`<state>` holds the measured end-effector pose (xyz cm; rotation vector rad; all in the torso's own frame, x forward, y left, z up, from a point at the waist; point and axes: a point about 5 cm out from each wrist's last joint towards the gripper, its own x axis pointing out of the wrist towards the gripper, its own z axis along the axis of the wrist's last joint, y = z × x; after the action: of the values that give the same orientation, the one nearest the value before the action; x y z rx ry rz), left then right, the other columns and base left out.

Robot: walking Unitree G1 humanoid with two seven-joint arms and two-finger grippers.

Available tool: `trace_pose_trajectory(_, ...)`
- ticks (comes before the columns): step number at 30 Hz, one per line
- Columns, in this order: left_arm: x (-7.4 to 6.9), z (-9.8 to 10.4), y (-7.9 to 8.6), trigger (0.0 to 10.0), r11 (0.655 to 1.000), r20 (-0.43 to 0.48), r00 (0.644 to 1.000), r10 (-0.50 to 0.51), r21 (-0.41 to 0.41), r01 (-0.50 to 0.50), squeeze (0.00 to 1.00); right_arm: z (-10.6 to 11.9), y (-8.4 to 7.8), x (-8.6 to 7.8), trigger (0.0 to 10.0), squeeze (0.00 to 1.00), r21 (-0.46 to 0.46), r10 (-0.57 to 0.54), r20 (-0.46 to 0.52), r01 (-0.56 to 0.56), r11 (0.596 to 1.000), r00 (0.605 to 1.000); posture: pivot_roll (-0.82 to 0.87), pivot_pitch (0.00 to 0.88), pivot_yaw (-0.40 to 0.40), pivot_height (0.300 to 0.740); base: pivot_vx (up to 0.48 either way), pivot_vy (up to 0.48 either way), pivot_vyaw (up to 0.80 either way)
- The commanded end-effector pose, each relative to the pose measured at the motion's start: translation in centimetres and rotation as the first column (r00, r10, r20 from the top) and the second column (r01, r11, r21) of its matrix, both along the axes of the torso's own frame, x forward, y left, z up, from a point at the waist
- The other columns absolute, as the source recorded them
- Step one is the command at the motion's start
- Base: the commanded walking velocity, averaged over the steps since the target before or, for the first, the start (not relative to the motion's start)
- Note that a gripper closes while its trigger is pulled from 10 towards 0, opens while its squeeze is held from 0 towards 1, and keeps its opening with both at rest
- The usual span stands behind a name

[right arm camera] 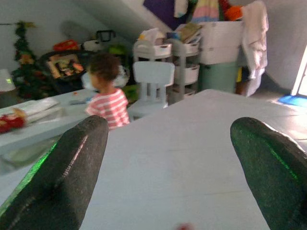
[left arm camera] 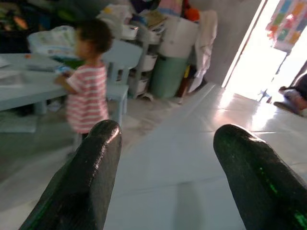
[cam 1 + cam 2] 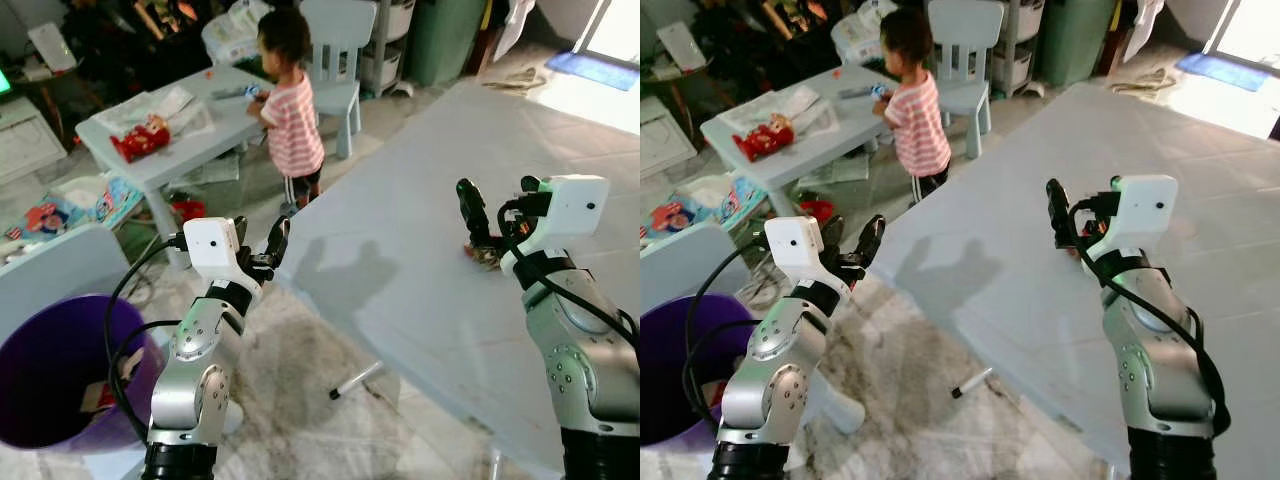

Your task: Picking trash to rubbish bin

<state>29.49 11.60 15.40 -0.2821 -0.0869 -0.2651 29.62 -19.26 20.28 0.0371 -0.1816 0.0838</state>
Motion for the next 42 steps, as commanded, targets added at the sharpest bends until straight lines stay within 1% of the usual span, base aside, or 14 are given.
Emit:
trace_pose_trajectory(1, -0.2, 0.0, -0.6, 10.0, 1.000, 0.000, 1.000, -0.026, -0.001, 0.026, 0.00, 0.1, -0.6, -0.1, 10.0, 0.00, -0.018, -0.032, 0.004, 0.032, 0.999, 0.999, -0.05, 0.071, -0.020, 0.740, 0.000, 0.000, 0.00)
trace_pose_trajectory(8, -0.6, -0.7, -0.8, 10.0, 0.999, -0.036, 0.999, -0.035, 0.006, 0.035, 0.00, -0.5, -0.8, 0.4, 10.0, 0.00, -0.060, -0.052, -0.031, 0.050, 0.997, 0.998, -0.04, 0.080, -0.027, 0.740, 0.000, 0.000, 0.00)
trace_pose_trajectory(12, -1.4, -1.3, -1.0, 10.0, 0.999, -0.065, 0.997, -0.048, 0.012, 0.049, 0.00, -1.4, -0.9, 1.2, 10.0, 0.00, -0.097, -0.060, -0.085, 0.052, 0.994, 0.995, -0.03, 0.091, -0.036, 0.740, 0.000, 0.000, 0.00)
trace_pose_trajectory(19, -2.6, -2.1, -1.1, 10.0, 0.998, -0.105, 0.993, -0.061, 0.019, 0.063, 0.00, -2.5, -1.0, 2.1, 10.0, 0.00, -0.132, -0.092, -0.135, 0.074, 0.988, 0.986, -0.01, 0.100, -0.045, 0.740, 0.000, 0.000, 0.00)
trace_pose_trajectory(20, -3.0, -2.2, -1.1, 10.0, 0.998, -0.111, 0.992, -0.063, 0.020, 0.066, 0.00, -2.8, -1.1, 2.4, 10.0, 0.00, -0.164, -0.101, -0.147, 0.076, 0.984, 0.984, 0.00, 0.105, -0.050, 0.740, 0.000, 0.000, 0.00)
trace_pose_trajectory(23, -3.9, -2.5, -1.0, 10.0, 0.997, -0.130, 0.989, -0.068, 0.032, 0.072, 0.00, -3.5, -1.4, 3.1, 10.0, 0.00, -0.205, -0.130, -0.164, 0.096, 0.974, 0.978, 0.02, 0.111, -0.058, 0.740, 0.000, 0.000, 0.00)
trace_pose_trajectory(26, -4.2, -2.6, -0.9, 10.0, 0.997, -0.133, 0.989, -0.068, 0.036, 0.073, 0.00, -4.0, -1.6, 3.4, 10.0, 0.00, -0.227, -0.151, -0.179, 0.108, 0.968, 0.972, 0.03, 0.115, -0.062, 0.740, 0.000, 0.000, 0.00)
trace_pose_trajectory(27, -4.6, -2.6, -0.9, 10.0, 0.996, -0.136, 0.988, -0.067, 0.044, 0.073, 0.00, -4.5, -2.0, 3.8, 10.0, 0.00, -0.250, -0.190, -0.196, 0.138, 0.958, 0.962, 0.03, 0.117, -0.067, 0.740, 0.000, 0.000, 0.00)
trace_pose_trajectory(29, -4.9, -2.6, -0.8, 10.0, 0.996, -0.138, 0.988, -0.067, 0.045, 0.074, 0.00, -4.7, -2.3, 3.9, 10.0, 0.00, -0.269, -0.211, -0.202, 0.153, 0.951, 0.956, 0.04, 0.119, -0.070, 0.740, 0.000, 0.000, 0.00)
trace_pose_trajectory(30, -5.3, -2.6, -0.8, 10.0, 0.996, -0.144, 0.987, -0.072, 0.047, 0.080, 0.00, -5.2, -2.5, 4.1, 10.0, 0.00, -0.298, -0.224, -0.226, 0.151, 0.943, 0.948, 0.05, 0.122, -0.074, 0.740, 0.000, 0.000, 0.00)
trace_pose_trajectory(31, -5.7, -2.7, -0.7, 10.0, 0.995, -0.151, 0.985, -0.082, 0.049, 0.090, 0.00, -5.6, -2.9, 4.2, 10.0, 0.00, -0.317, -0.248, -0.243, 0.164, 0.934, 0.938, 0.05, 0.123, -0.076, 0.740, 0.000, 0.000, 0.00)
trace_pose_trajectory(34, -6.2, -2.8, -0.7, 10.0, 0.993, -0.161, 0.982, -0.094, 0.055, 0.104, 0.00, -5.6, -3.4, 3.9, 10.0, 0.00, -0.336, -0.255, -0.246, 0.165, 0.927, 0.935, 0.06, 0.127, -0.079, 0.740, 0.000, 0.000, 0.00)
trace_pose_trajectory(38, -6.4, -2.8, -0.7, 10.0, 0.993, -0.163, 0.982, -0.097, 0.056, 0.107, 0.00, -5.6, -4.2, 3.3, 10.0, 0.00, -0.348, -0.261, -0.255, 0.164, 0.923, 0.931, 0.05, 0.130, -0.078, 0.740, 0.000, 0.000, 0.00)
trace_pose_trajectory(42, -6.4, -2.7, -0.7, 10.0, 0.992, -0.165, 0.981, -0.103, 0.054, 0.113, 0.00, -5.3, -4.9, 2.7, 10.0, 0.00, -0.316, -0.264, -0.258, 0.177, 0.932, 0.929, 0.04, 0.131, -0.075, 0.740, 0.000, 0.000, 0.00)
